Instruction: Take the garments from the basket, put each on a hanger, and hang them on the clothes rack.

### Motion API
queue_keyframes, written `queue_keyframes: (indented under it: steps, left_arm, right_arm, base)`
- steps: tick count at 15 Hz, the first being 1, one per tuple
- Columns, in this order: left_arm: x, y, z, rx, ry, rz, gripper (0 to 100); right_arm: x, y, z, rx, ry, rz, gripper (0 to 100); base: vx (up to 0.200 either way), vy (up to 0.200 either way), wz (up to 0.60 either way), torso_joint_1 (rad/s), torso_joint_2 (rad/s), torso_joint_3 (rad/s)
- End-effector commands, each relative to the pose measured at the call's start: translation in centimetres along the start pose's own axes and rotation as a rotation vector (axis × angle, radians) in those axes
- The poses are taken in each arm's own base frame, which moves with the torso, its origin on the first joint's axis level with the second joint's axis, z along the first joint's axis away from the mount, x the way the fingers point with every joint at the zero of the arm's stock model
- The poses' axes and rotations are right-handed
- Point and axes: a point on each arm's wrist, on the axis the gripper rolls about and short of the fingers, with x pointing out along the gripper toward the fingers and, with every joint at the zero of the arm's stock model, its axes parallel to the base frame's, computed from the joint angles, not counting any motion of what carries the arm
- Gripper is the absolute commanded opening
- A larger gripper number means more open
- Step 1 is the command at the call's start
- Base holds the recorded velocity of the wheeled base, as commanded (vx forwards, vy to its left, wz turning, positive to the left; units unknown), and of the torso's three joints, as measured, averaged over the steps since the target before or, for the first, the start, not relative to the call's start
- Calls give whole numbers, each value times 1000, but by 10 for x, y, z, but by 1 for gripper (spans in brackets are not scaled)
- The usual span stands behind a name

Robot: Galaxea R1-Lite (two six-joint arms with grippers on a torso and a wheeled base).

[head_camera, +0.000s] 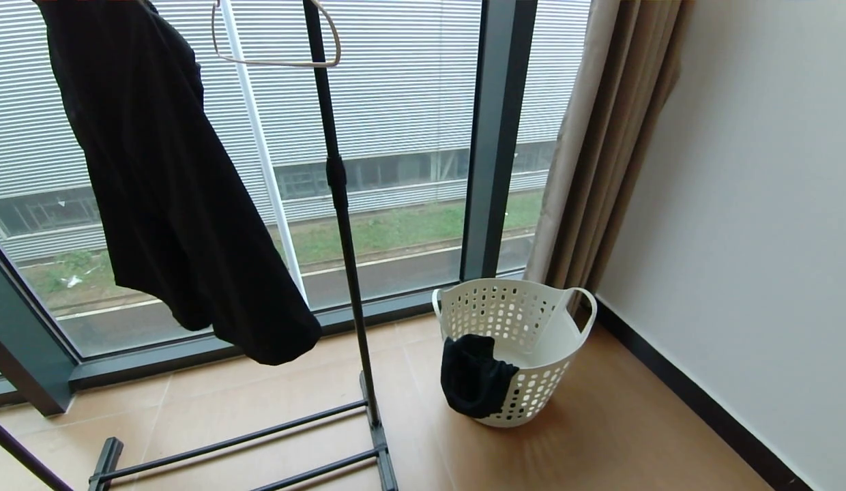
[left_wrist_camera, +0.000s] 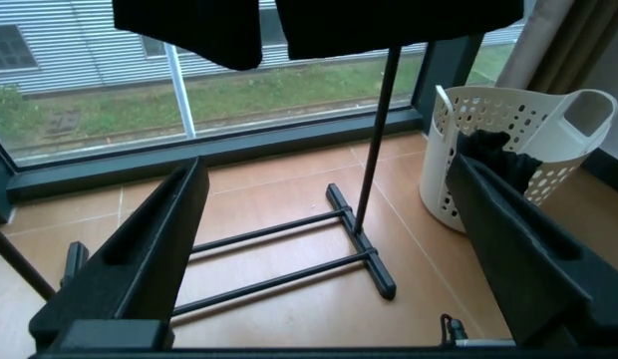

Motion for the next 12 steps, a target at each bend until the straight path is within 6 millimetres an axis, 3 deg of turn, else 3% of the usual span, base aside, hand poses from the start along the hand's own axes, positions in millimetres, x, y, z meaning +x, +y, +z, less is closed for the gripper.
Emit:
queue_keyframes:
  steps: [1, 3, 5, 8, 12]
  left_arm:
    - [0, 0, 0, 0, 1, 0, 100]
    - [0, 0, 0, 0, 0, 0, 100]
    - [0, 0, 0, 0, 1, 0, 100]
    - [0, 0, 0, 0, 0, 0, 100]
    - [0, 0, 0, 3, 1, 0, 100]
  right_arm:
    - [0, 0, 1, 0, 0, 1, 100]
    - [0, 0, 0, 0, 0, 1, 100]
    - [0, 0, 0, 0, 1, 1, 100]
    - [0, 0, 0, -1, 0, 1, 100]
    - [0, 0, 0, 0, 1, 1, 100]
  base:
    - [200, 0, 0, -2, 2, 7]
    - [100, 0, 0, -9, 1, 4]
    - [0, -200, 0, 17, 5, 5]
    - [200, 0, 0, -2, 6, 5]
    - [0, 0, 0, 0, 0, 0]
